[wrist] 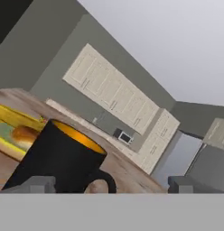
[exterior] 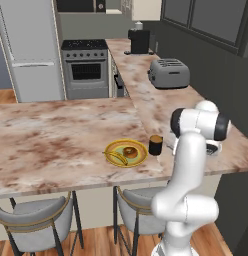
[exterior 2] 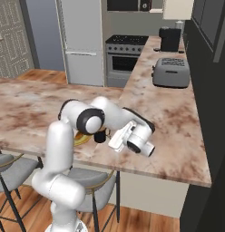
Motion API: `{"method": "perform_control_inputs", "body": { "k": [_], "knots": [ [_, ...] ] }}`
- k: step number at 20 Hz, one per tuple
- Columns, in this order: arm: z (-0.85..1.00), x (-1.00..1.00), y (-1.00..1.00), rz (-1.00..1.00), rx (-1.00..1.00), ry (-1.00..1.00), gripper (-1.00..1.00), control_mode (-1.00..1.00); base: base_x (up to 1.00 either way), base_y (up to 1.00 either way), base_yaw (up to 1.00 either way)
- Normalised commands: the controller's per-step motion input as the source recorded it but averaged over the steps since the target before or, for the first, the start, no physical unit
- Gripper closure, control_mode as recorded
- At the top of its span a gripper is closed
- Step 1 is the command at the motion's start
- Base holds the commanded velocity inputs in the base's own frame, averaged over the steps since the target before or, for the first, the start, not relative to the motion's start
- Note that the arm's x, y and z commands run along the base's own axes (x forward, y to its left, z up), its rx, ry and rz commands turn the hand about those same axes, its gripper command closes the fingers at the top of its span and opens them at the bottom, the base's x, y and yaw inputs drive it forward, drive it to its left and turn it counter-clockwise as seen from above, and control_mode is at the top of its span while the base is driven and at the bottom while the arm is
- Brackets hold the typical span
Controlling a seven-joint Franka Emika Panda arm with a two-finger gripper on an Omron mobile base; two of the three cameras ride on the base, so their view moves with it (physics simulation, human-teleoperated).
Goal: Pick up the brewed coffee from the coffee machine and place it next to the breakfast plate on the dining counter.
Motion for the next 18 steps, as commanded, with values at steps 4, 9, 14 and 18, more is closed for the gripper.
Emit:
{"method": "perform_control_inputs", "body": {
  "k": [4,9,14,18],
  "knots": [
    [1.0,-1.0,0.0,0.03,0.0,-0.05,-1.0,-1.0,0.0,0.0,0.0],
    [1.0,-1.0,0.09,0.06,-0.02,-0.01,-1.0,-1.0,0.0,0.0,0.0],
    [1.0,-0.97,0.1,0.13,-0.01,-0.1,-1.0,-1.0,0.0,0.0,0.0],
    [1.0,-0.87,0.08,0.19,0.0,-0.11,-1.0,-1.0,0.0,0.0,0.0]
  ]
}}
